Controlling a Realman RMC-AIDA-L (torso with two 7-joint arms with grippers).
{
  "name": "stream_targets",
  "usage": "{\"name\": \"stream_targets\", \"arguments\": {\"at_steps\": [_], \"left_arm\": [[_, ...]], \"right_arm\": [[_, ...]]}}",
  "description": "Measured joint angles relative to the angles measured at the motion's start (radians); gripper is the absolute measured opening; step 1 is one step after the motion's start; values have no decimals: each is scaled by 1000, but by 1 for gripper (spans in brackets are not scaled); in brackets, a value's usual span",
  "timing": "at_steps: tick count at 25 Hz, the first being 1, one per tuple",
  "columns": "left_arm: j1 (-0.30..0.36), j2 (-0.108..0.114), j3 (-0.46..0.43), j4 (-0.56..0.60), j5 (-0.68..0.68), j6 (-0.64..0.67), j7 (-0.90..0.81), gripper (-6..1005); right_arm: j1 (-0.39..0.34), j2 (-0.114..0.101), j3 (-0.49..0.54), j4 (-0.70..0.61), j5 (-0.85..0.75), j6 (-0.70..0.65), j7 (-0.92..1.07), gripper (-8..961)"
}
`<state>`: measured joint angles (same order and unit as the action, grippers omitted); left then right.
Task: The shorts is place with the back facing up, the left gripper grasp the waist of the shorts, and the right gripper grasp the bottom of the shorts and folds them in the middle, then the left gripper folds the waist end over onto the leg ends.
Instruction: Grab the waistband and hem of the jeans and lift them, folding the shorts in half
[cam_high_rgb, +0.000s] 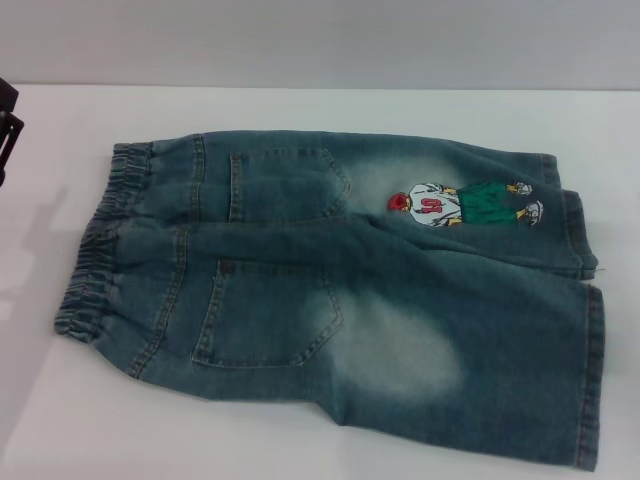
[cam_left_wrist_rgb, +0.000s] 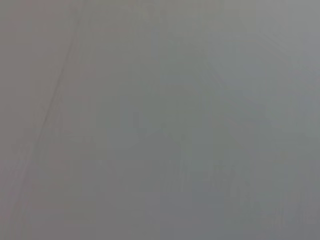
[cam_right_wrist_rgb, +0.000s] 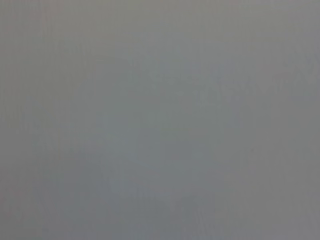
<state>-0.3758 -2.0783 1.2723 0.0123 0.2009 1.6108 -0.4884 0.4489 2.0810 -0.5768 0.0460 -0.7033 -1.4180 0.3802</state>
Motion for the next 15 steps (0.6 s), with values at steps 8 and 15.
{"name": "stream_targets", "arguments": {"at_steps": [8, 15], "left_arm": [[-2, 0, 0, 0, 0, 0, -12, 813], [-1, 0, 30, 5, 0, 0, -13, 811]], "right_arm": [[1, 0, 0, 0, -1, 0, 0, 516], [-4, 1, 0, 1, -1, 2, 0, 516]]}}
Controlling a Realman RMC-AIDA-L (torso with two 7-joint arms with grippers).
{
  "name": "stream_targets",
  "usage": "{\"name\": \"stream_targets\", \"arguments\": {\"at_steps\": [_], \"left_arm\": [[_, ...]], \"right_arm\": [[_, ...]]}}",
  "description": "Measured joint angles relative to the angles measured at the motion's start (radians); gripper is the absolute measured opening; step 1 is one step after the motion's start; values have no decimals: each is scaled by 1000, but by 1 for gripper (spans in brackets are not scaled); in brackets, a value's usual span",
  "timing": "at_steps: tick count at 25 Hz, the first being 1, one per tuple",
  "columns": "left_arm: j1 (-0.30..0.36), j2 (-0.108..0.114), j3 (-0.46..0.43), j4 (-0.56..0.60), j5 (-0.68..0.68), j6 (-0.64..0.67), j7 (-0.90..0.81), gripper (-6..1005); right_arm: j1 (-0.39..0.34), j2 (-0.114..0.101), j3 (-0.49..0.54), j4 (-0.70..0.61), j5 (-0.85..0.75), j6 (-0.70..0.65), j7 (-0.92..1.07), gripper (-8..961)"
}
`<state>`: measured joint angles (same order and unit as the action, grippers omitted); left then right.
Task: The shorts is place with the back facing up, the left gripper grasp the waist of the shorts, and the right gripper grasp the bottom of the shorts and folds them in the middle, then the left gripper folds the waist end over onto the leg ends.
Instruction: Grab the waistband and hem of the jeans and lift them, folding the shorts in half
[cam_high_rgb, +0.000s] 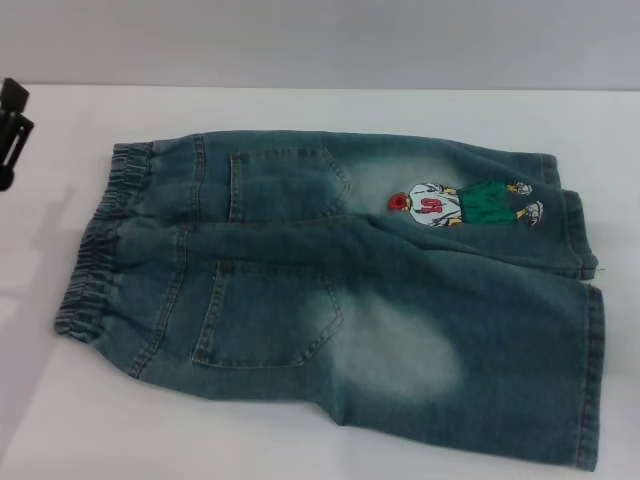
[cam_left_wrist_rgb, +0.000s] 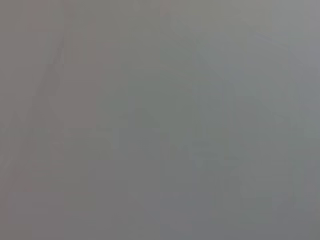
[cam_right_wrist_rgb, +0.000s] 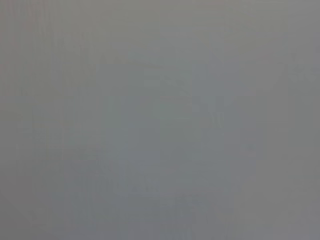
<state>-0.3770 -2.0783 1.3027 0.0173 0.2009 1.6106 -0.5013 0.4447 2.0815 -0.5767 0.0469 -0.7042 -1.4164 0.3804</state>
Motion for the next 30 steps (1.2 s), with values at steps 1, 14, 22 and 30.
{"name": "stream_targets", "arguments": {"at_steps": [1, 14, 22, 30], "left_arm": [[1, 1, 11, 4, 0, 0, -3, 811], [-7, 37, 224, 144, 0, -59, -252, 805], [-84, 96, 273, 203, 84, -107, -458, 794], [-145, 194, 249, 343, 340, -139, -786, 787]], "right_arm": [[-1, 0, 0, 1, 0, 0, 0, 516], [-1, 1, 0, 28, -1, 1, 1, 517], [-12, 2, 0, 34, 3, 18, 2, 517], [-8, 2, 0, 34, 4, 43, 2, 516]]}}
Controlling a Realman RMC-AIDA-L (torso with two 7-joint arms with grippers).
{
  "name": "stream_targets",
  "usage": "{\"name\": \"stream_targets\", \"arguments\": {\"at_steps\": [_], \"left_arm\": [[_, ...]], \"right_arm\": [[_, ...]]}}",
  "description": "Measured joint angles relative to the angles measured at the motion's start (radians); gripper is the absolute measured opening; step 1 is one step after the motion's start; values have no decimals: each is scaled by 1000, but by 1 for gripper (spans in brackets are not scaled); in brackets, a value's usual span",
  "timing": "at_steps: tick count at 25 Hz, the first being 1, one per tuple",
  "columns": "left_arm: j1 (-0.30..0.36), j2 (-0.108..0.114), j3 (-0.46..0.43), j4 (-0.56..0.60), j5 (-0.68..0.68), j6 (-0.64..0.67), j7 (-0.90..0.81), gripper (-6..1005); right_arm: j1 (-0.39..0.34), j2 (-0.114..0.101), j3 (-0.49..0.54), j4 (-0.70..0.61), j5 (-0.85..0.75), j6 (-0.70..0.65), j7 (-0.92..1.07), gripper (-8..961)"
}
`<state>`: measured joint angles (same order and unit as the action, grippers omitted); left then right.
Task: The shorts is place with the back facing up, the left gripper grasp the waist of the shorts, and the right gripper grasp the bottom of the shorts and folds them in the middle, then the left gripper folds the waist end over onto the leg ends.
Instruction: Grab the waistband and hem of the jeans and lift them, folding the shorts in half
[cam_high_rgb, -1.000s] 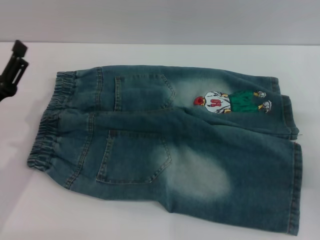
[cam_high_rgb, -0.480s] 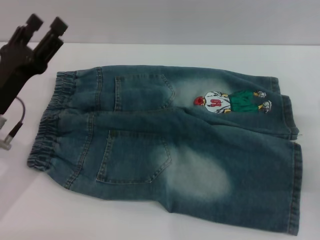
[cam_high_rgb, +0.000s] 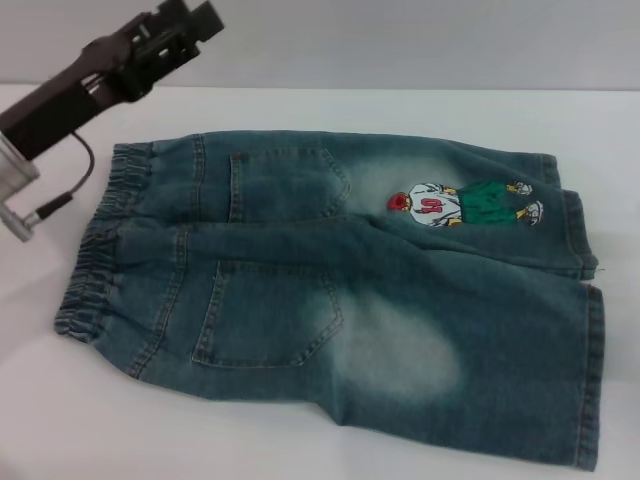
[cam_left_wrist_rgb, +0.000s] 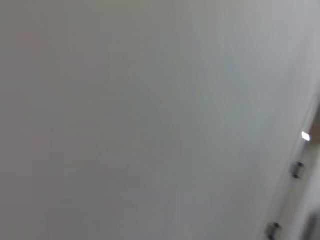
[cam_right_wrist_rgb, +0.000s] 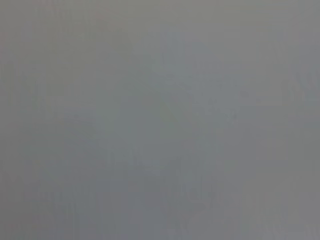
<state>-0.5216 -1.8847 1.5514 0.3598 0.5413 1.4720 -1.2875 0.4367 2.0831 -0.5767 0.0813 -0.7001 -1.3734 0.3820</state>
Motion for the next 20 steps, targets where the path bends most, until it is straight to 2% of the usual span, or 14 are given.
{"name": "stream_targets", "arguments": {"at_steps": [2, 3, 5, 9, 14, 18, 20], "left_arm": [[-1, 24, -44, 62, 108, 1, -113, 786], [-1, 29, -63, 79, 141, 3, -141, 785], [-1, 49, -157, 148, 318, 21, -277, 783], [-2, 66, -303, 250, 613, 79, -496, 780], [0, 70, -483, 365, 953, 218, -703, 776], [16, 65, -612, 386, 1085, 308, -742, 773], [27, 66, -639, 387, 1134, 322, -752, 771]], "right_arm": [[0, 0, 0, 0, 0, 4, 0, 516], [0, 0, 0, 0, 0, 5, 0, 516], [-1, 0, 0, 0, 1, 9, 0, 516], [-2, -1, 0, 0, 1, 20, 0, 516], [-1, -2, 0, -1, 1, 22, 0, 517], [5, -3, 1, -6, 1, 33, 0, 517], [8, -3, 1, -8, 1, 36, 0, 517]]}}
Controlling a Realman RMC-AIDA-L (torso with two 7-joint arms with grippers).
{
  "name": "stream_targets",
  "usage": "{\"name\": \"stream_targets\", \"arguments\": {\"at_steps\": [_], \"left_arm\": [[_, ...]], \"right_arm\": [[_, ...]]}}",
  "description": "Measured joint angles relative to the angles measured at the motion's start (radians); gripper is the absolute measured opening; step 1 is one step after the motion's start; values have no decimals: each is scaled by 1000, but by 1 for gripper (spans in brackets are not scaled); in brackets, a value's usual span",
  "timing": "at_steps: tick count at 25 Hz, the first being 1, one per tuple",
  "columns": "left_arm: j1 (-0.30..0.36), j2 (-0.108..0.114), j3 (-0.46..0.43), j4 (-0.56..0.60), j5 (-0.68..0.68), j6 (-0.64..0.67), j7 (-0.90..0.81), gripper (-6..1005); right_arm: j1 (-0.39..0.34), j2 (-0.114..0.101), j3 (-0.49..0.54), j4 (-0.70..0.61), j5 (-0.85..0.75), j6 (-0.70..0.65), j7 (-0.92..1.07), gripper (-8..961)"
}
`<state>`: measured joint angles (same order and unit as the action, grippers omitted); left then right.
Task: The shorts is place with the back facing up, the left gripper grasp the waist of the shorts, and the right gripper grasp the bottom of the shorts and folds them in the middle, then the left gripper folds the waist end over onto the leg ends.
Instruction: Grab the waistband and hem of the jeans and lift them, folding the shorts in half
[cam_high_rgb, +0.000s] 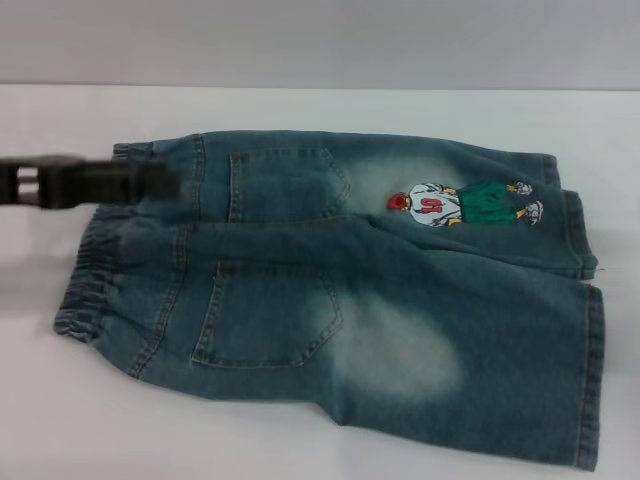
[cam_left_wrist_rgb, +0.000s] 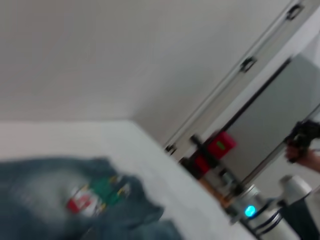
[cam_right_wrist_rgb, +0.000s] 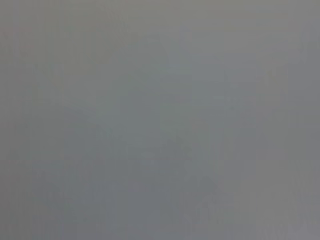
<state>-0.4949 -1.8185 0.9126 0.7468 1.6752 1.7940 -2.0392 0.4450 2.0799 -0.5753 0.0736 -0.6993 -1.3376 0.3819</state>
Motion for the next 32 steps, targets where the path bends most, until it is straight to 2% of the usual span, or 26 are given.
{"name": "stream_targets", "arguments": {"at_steps": [12, 13, 22, 32], "left_arm": [[47, 3, -59, -5, 234, -11, -5, 762], [48, -3, -77, -6, 288, -27, -10, 761], [43, -24, -141, -7, 447, -102, -37, 753], [55, -28, -141, -7, 508, -195, -77, 745]], "right_arm": [[8, 0, 0, -12, 0, 25, 0, 516], [9, 0, 0, -12, 0, 26, 0, 516], [11, 0, 0, -12, 0, 38, 0, 517], [11, 2, 0, -8, 0, 47, 0, 517]]}}
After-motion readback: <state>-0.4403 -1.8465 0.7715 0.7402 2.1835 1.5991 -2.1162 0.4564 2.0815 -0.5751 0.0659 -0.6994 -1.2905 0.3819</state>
